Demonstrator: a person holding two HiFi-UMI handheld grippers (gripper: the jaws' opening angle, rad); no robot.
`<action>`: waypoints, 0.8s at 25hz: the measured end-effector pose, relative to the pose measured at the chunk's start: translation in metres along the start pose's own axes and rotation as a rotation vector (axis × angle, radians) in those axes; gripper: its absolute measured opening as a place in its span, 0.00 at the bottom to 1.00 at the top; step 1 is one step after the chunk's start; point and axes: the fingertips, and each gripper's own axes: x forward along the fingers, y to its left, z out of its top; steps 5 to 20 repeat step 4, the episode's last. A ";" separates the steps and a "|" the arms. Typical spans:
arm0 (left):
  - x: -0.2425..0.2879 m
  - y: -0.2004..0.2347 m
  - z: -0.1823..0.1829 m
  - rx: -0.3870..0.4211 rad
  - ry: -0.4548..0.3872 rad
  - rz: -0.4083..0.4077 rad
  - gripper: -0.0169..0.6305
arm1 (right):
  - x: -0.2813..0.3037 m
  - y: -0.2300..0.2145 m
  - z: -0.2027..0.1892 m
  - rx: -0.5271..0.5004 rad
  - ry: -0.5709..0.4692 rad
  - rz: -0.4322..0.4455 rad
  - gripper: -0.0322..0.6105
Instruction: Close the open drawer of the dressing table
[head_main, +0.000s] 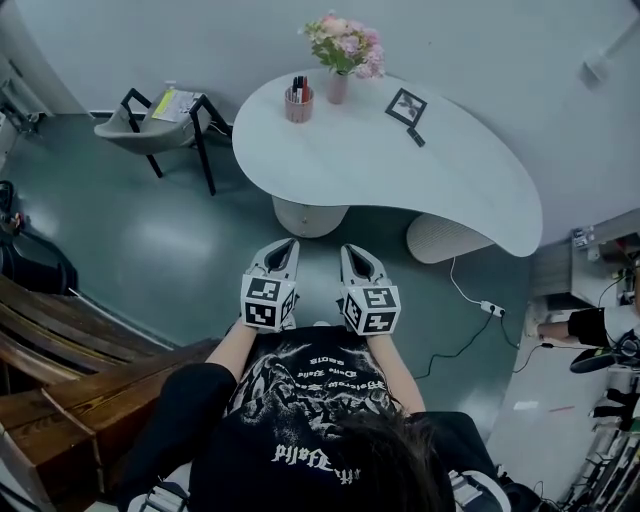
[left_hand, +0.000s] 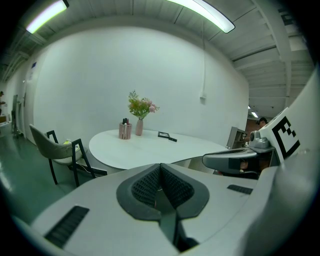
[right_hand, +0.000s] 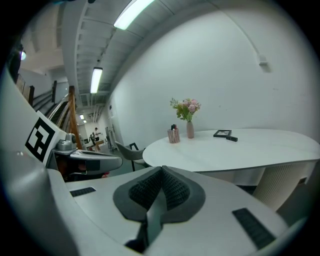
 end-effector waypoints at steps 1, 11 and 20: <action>-0.001 0.001 -0.001 -0.001 0.000 0.000 0.06 | 0.000 0.002 -0.001 -0.002 -0.001 0.001 0.09; -0.003 0.004 -0.003 -0.003 -0.004 0.000 0.06 | 0.001 0.006 -0.001 -0.011 -0.007 0.001 0.09; -0.003 0.004 -0.003 -0.003 -0.004 0.000 0.06 | 0.001 0.006 -0.001 -0.011 -0.007 0.001 0.09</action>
